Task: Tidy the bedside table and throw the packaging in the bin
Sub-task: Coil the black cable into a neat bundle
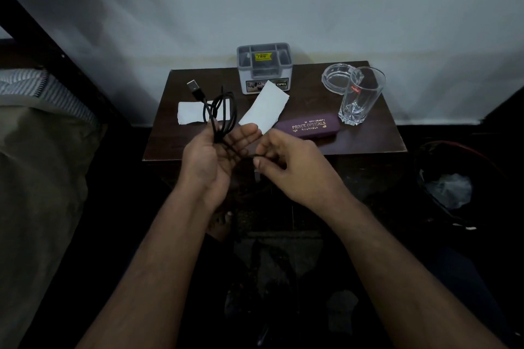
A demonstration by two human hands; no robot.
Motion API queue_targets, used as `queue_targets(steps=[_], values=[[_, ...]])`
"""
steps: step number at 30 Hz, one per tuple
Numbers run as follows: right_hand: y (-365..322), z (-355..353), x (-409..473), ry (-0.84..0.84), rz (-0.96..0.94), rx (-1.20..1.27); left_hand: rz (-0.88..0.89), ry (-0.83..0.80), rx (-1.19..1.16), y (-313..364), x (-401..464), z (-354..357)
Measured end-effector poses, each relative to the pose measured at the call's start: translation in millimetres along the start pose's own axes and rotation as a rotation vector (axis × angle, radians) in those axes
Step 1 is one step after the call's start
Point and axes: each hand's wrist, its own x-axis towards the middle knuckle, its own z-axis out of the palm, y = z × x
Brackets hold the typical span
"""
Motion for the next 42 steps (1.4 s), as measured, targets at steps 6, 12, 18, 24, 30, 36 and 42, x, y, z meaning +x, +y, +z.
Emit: queue_targets(steps=[6, 12, 18, 24, 30, 36, 42], values=[[1.4, -5.8, 2.5, 0.039, -0.021, 0.048, 0.014, 0.028, 0.009, 0.2, -3.4, 5.5], [-17.3, 2.9, -5.6, 0.09, -0.35, -0.147, 0.436, 0.334, 0.779, -6.2, -5.6, 1.9], [-14.2, 8.3, -3.3, 0.288, -0.53, -0.357, 0.549, 0.29, 1.189, -12.4, -12.3, -1.0], [-12.9, -4.7, 0.7, 0.339, -0.142, 0.002, 0.643, 0.075, 1.097, -12.5, -15.4, 7.6], [-16.0, -5.9, -1.7, 0.503, -0.047, -0.291, 0.643, 0.011, 0.908, -16.1, -19.2, 16.3], [-15.0, -2.8, -1.9, 0.435, -0.159, -0.354, 0.612, 0.077, 0.824, -14.5, -24.1, 20.0], [-14.4, 2.8, -4.0, 0.221, -0.305, -0.393, 0.61, 0.176, 0.821, -11.8, -15.5, 12.9]])
